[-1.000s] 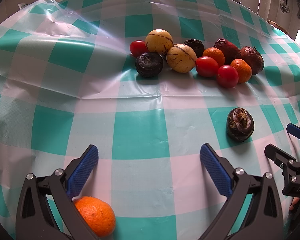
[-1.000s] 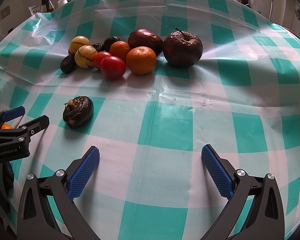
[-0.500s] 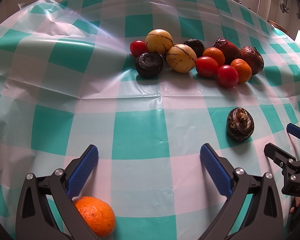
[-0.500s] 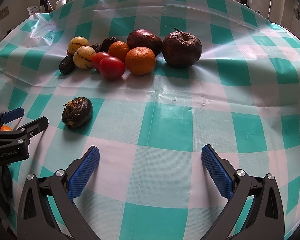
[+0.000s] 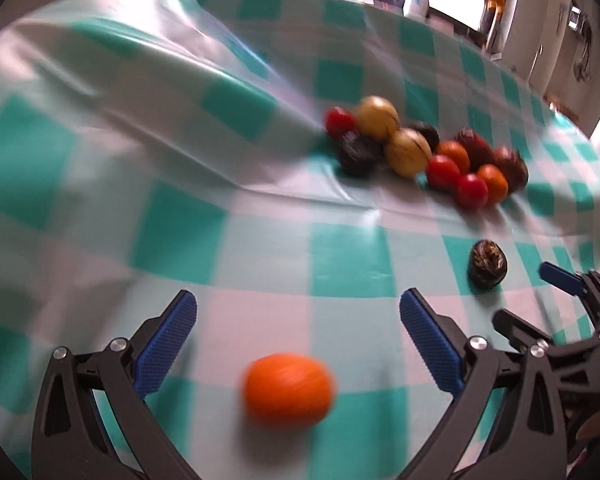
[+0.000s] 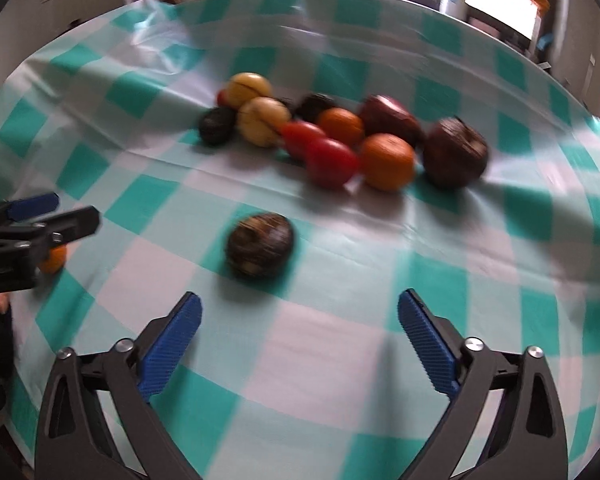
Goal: Organize fruits
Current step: 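Grasp the tangerine with the left tool while the right tool grasps the dark fruit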
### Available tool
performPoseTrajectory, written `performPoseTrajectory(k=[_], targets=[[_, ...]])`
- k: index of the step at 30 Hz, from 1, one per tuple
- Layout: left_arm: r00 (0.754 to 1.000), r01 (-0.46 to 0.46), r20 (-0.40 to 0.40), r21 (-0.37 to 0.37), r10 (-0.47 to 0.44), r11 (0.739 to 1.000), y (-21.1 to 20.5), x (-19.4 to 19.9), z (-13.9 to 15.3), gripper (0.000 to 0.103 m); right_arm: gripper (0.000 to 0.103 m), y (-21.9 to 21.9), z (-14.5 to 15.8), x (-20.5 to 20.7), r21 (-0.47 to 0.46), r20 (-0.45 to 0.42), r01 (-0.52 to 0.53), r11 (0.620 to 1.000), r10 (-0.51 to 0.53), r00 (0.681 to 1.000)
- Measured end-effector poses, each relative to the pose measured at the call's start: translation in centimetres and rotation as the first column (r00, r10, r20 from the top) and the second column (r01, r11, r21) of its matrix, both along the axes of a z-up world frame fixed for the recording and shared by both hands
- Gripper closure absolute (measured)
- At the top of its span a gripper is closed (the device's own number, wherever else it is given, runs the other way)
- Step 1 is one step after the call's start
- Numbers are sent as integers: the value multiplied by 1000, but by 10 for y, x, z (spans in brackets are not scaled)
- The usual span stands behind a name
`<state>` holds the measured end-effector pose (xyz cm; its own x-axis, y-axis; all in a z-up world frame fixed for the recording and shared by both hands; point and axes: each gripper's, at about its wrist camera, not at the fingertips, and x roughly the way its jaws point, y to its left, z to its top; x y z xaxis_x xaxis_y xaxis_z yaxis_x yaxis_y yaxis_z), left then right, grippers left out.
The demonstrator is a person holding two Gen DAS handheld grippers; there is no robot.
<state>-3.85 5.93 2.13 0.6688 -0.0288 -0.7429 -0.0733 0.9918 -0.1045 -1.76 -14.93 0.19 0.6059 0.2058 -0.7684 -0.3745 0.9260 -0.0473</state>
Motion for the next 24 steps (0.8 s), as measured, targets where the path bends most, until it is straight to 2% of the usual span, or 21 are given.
performPoseTrajectory(k=[3, 6, 8, 9, 11, 14, 15, 20, 22, 24], targets=[[1000, 23, 19, 11, -24, 1000, 6, -13, 2, 2, 26, 16, -3, 10, -2, -25, -12, 1000, 12, 1000], [997, 70, 12, 23, -71, 997, 5, -23, 2, 2, 33, 19, -3, 21, 33, -43, -3, 999, 5, 999], [995, 98, 3, 43, -98, 994, 4, -27, 0, 2, 42, 21, -2, 26, 50, -42, -1, 999, 3, 999], [995, 99, -8, 55, -99, 994, 4, -28, -2, 2, 51, 22, -1, 26, 55, -40, 0, 998, 2, 999], [995, 102, -26, 48, -101, 994, 8, -28, -4, 6, 60, 21, -1, 29, 61, -37, 9, 998, -7, 999], [993, 105, -60, 26, -103, 994, 14, -23, -10, 19, 61, 16, 0, 31, 91, -43, 18, 996, -14, 999], [992, 109, -72, 22, -107, 994, 14, -23, -11, 27, 61, 14, 0, 32, 102, -46, 28, 994, -23, 999], [988, 150, -63, 88, -144, 985, -1, -27, -14, 48, 61, 6, 1, 32, 132, -52, 51, 990, -44, 998], [986, 162, -57, 91, -157, 983, -6, -30, -13, 63, 61, 7, 1, 31, 127, -51, 53, 991, -47, 998], [986, 162, -56, 103, -157, 981, -8, -31, -13, 64, 61, 7, 1, 30, 120, -49, 54, 991, -48, 998]])
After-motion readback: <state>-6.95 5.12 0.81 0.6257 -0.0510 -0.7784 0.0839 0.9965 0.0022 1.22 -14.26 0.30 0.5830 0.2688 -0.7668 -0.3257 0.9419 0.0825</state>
